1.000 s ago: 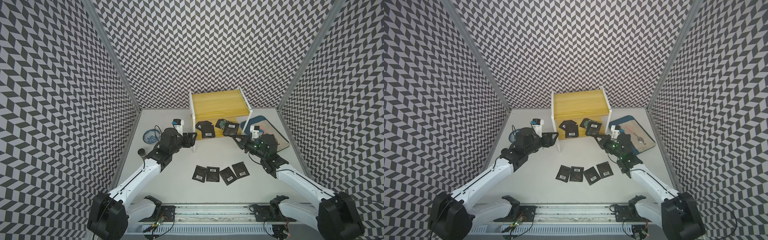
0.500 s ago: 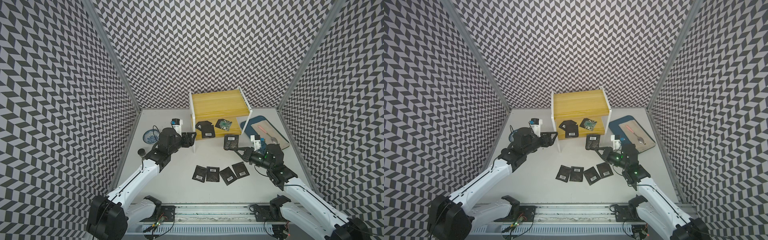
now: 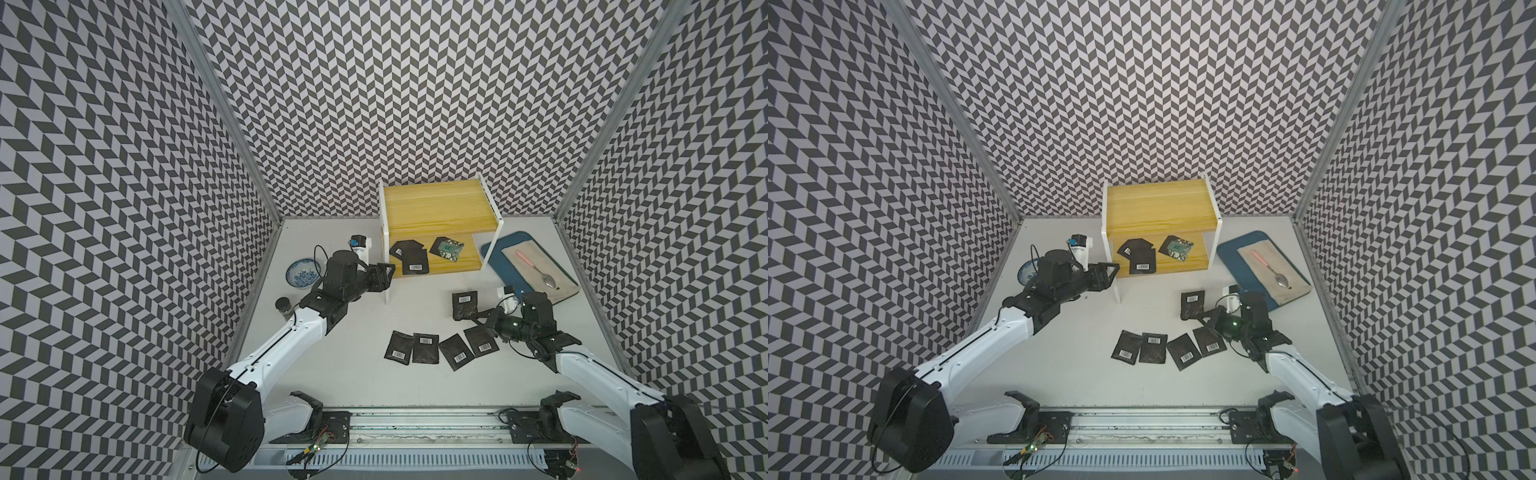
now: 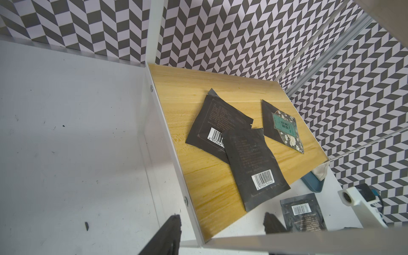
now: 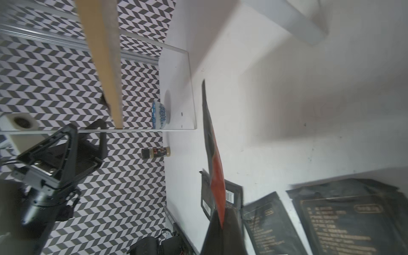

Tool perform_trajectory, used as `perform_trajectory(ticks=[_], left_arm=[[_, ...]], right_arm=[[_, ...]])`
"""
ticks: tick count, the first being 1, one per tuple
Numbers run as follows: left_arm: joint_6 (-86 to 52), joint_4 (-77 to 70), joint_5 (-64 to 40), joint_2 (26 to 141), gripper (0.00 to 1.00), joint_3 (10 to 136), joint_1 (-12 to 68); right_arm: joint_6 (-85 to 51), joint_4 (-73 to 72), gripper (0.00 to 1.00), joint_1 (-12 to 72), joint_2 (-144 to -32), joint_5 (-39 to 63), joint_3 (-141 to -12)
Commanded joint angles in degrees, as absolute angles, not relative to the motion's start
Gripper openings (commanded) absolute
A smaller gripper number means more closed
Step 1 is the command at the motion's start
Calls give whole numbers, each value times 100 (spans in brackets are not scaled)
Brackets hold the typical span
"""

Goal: Remove the tea bags from the shelf
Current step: Place the tea bag at the center of the board.

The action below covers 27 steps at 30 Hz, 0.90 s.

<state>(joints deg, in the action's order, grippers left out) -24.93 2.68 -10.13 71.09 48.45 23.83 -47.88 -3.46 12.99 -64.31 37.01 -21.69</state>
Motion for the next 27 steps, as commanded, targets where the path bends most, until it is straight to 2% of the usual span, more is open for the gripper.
perform_trajectory(ticks=[1,8,19,27], left_arm=[[-2417,202,-852,7189,60,5020,2281],[-2432,124,-959,7242,54,5026,2282],[-2501,35,-1095,7347,54,5002,2291],[-2503,41,-1093,7304,54,5022,2293]], right_arm=[[-4256,-389,0,1179,-6874,4163,-2412],[-3953,-427,0,1033,-7546,4120,-2686],[-3909,-748,0,916,-8277,4093,-2754],[-3834,-743,5,839,-8483,3995,-2790]])
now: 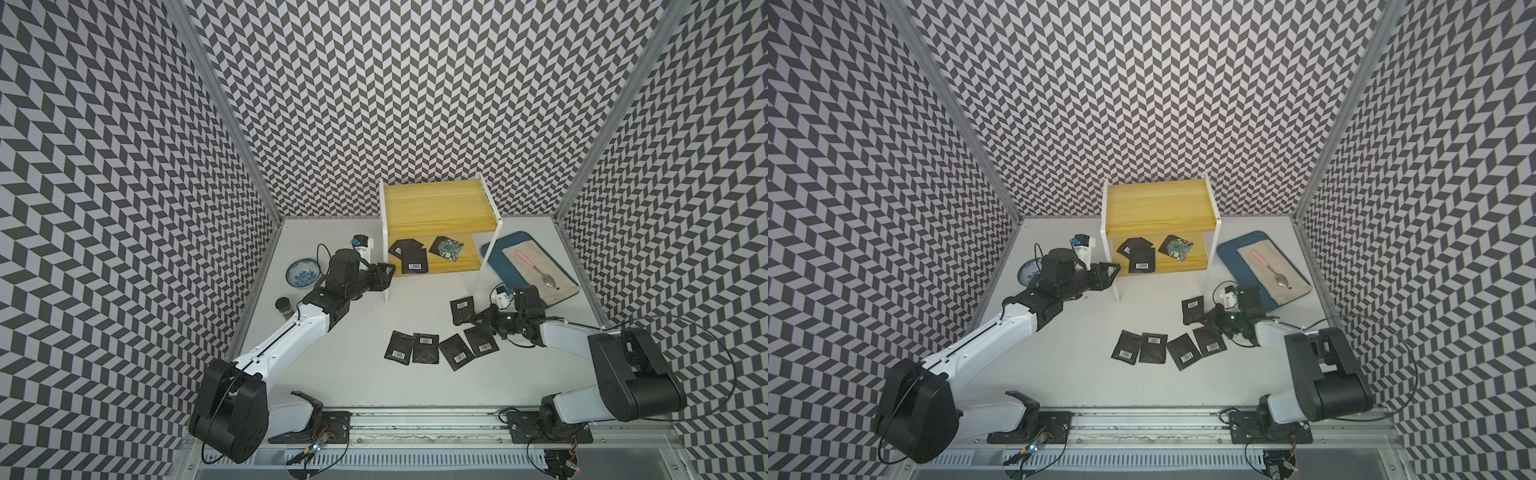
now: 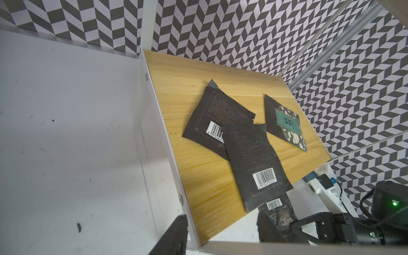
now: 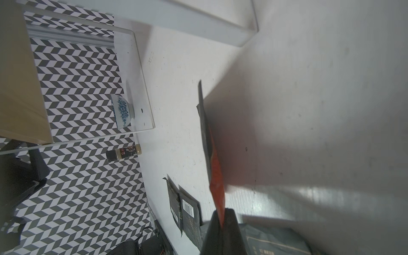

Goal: Remove the tea bags from the shelf
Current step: Place the tea bag at the center of the board, then pick up the tea bag from the shelf.

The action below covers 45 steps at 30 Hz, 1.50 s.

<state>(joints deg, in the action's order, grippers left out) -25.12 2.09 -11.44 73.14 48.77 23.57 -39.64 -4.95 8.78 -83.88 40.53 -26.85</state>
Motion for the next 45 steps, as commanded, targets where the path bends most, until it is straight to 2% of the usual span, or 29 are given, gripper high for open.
perform_trajectory(ticks=[1,7,21,35,45], left_arm=[[-2496,44,-1096,7295,54,5021,2292],[-2496,70,-1099,7307,54,5017,2288],[-2493,105,-1075,7260,54,5023,2277],[-2467,272,-1199,7205,57,5195,2285],[-2417,526,-1291,6976,63,5461,2285]], right_arm=[[-3828,-759,6,829,-8498,3983,-2789],[-3798,-659,23,806,-8510,3926,-2897],[-3598,-67,32,758,-8125,3801,-2988],[-3428,707,38,744,-6941,3766,-3109],[-3088,1346,53,948,-6030,3498,-3501]])
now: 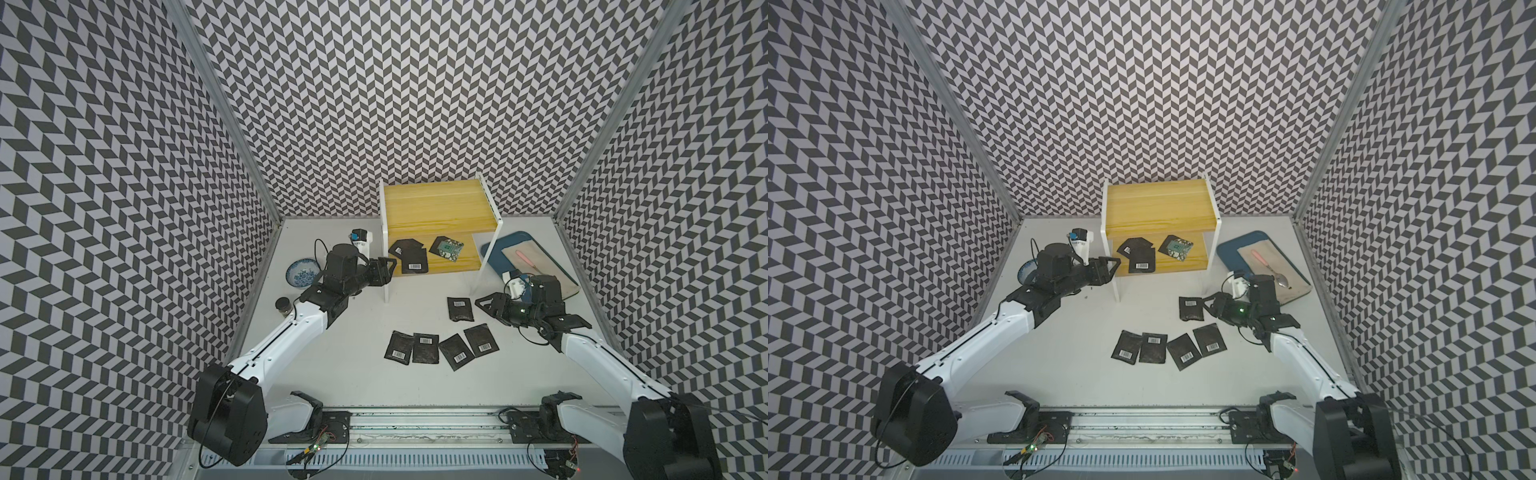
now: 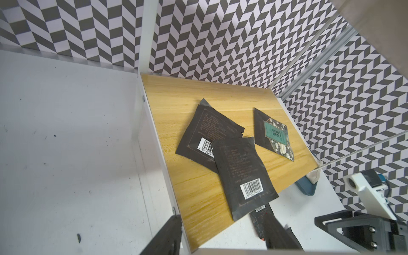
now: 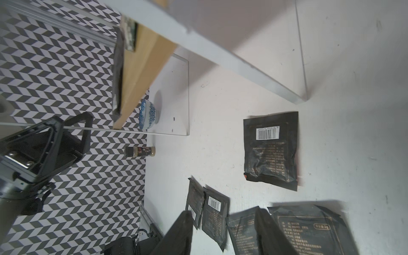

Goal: Remove the tea bags from the shelf
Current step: Pick up the tea bag from the shelf.

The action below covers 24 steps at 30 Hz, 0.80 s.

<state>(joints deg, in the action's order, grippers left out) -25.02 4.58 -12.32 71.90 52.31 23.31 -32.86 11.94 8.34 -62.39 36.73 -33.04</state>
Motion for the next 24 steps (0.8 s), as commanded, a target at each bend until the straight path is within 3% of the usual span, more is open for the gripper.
perform_trajectory(ticks=[1,18,24], left_arm=[[-2417,553,-1287,6941,63,5479,2287],[-2443,1046,-1362,5942,68,5345,2283],[-2433,1163,-1376,5773,69,5419,2281]], right_arm=[[-3075,1370,54,1019,-5972,3447,-3561],[-3883,575,71,2603,-5860,2666,-4161],[-4385,-9,72,3093,-6062,2425,-4158]])
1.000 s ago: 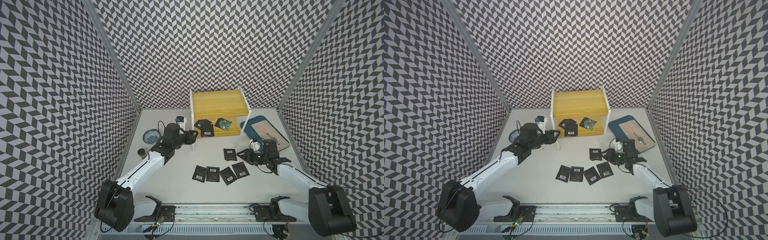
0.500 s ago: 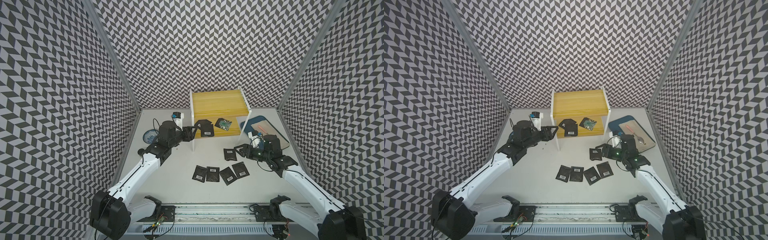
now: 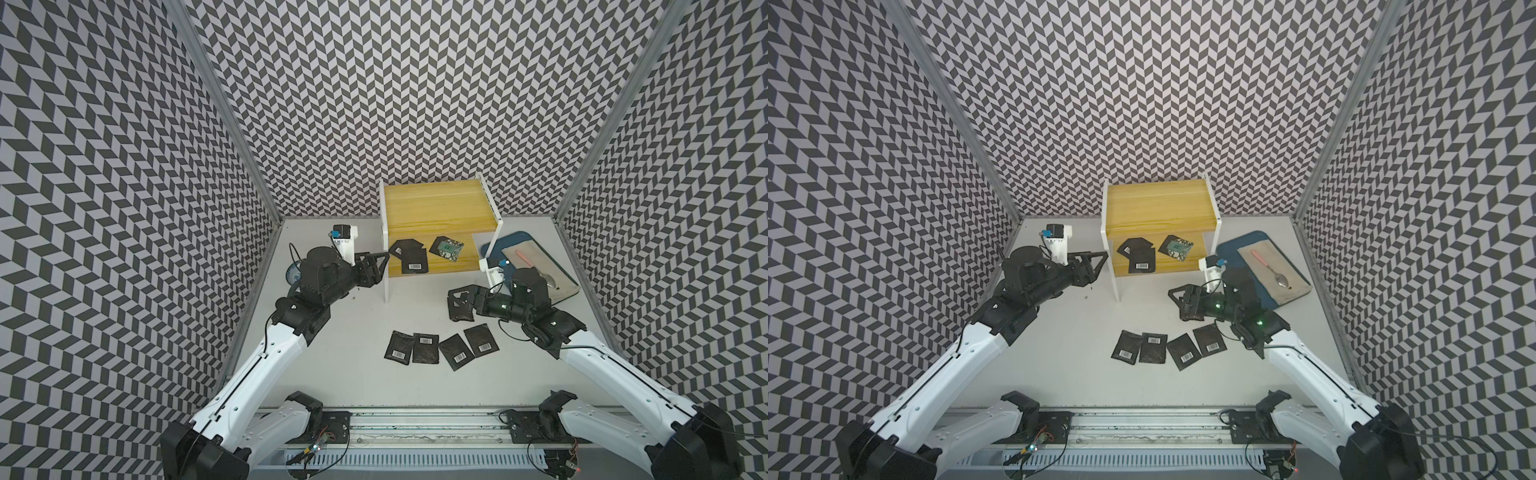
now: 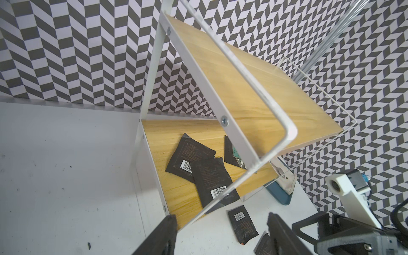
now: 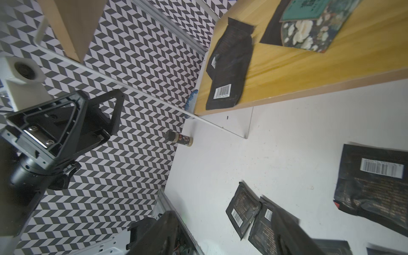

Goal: Remove the tea bags from the shelf
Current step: Pick up the tea bag from the shelf.

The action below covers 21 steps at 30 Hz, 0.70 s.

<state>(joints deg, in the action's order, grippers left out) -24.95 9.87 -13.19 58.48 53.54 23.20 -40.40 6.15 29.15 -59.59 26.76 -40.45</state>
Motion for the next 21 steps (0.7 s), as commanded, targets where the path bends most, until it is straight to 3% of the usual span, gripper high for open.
perform_trajectory(ticks=[1,21], left_arm=[[-2428,1164,-1364,5788,69,5460,2281],[-2285,862,-1219,6670,70,6159,2285]], right_arm=[[-4438,-90,72,3153,-6096,2379,-4161],[-5955,-1854,75,3432,-7584,1919,-4341]])
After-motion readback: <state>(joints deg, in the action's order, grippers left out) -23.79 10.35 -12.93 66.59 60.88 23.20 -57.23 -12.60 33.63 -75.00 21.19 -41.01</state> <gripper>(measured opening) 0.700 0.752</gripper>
